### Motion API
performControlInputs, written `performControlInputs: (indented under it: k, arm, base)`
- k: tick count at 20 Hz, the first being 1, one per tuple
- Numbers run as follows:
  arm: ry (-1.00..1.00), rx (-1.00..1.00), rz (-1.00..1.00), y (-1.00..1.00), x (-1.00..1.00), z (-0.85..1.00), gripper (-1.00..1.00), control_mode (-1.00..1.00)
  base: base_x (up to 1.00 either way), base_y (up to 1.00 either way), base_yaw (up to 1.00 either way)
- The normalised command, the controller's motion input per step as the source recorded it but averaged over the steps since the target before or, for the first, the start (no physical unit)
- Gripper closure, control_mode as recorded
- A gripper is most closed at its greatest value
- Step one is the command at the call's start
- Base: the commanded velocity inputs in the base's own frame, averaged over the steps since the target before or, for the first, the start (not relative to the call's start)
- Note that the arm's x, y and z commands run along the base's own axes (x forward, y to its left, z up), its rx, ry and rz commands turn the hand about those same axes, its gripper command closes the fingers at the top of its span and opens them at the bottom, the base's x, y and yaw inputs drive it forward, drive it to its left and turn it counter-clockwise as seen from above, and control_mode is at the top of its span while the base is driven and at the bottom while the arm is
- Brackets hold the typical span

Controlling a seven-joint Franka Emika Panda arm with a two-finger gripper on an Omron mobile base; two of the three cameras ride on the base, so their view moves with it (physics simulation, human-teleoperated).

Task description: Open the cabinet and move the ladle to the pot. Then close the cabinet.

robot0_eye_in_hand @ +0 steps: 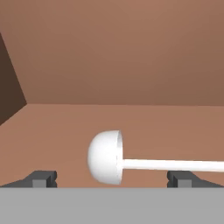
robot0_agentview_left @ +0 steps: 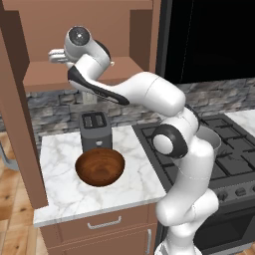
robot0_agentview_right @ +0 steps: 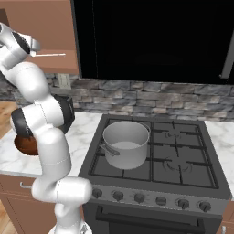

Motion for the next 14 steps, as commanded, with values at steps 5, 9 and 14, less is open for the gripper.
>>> performControlInputs:
  k: [5, 9, 14]
  arm:
    - [0.00, 0.00, 0.00, 0.00, 0.06, 0.00, -1.00, -1.00]
    - [0.00, 0.00, 0.00, 0.00, 0.01, 0.00, -1.00, -1.00]
    - [0.00, 0.00, 0.00, 0.00, 0.00, -0.02, -1.00, -1.00]
  base:
    - [0.00, 0.00, 0.00]
    - [0.00, 0.00, 0.00]
    - [0.00, 0.00, 0.00]
